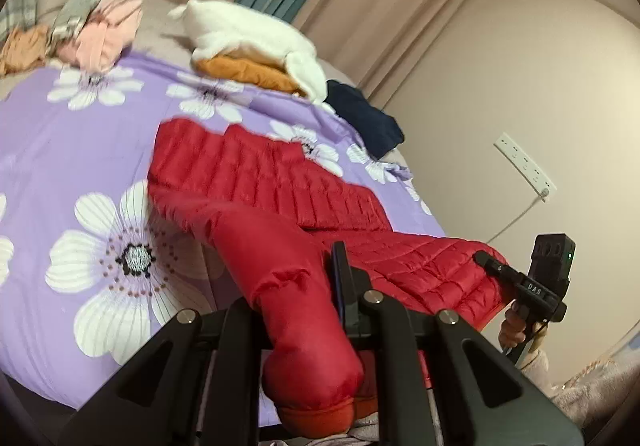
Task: Fold large clothes
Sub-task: 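Lift the hem with both tools and fold it toward the collar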
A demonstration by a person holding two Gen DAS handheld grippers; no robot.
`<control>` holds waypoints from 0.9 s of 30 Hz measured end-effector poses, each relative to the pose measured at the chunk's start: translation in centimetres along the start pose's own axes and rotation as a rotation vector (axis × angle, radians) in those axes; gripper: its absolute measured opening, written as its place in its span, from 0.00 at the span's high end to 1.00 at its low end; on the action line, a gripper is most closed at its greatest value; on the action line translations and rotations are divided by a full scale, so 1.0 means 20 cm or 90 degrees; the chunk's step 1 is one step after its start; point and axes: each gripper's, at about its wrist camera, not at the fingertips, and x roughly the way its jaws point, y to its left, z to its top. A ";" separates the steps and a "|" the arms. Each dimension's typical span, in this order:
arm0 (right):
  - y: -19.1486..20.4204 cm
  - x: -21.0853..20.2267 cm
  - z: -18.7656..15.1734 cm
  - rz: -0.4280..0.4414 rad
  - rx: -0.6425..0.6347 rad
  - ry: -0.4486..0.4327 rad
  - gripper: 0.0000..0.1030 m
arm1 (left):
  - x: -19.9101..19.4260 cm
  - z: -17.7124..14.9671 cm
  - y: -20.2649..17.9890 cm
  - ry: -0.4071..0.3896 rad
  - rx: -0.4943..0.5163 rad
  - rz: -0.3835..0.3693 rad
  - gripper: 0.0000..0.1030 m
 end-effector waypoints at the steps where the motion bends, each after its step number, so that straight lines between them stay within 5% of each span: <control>1: 0.02 -0.02 0.01 0.008 -0.007 -0.006 0.85 | -0.02 0.00 -0.02 -0.003 0.009 -0.001 0.87; 11: 0.03 -0.12 0.10 0.043 -0.019 -0.061 0.85 | -0.15 0.08 -0.12 -0.036 0.056 -0.005 0.86; 27: -0.30 0.22 0.25 -0.006 0.145 -0.049 0.85 | 0.32 0.37 0.11 0.013 0.003 0.078 0.86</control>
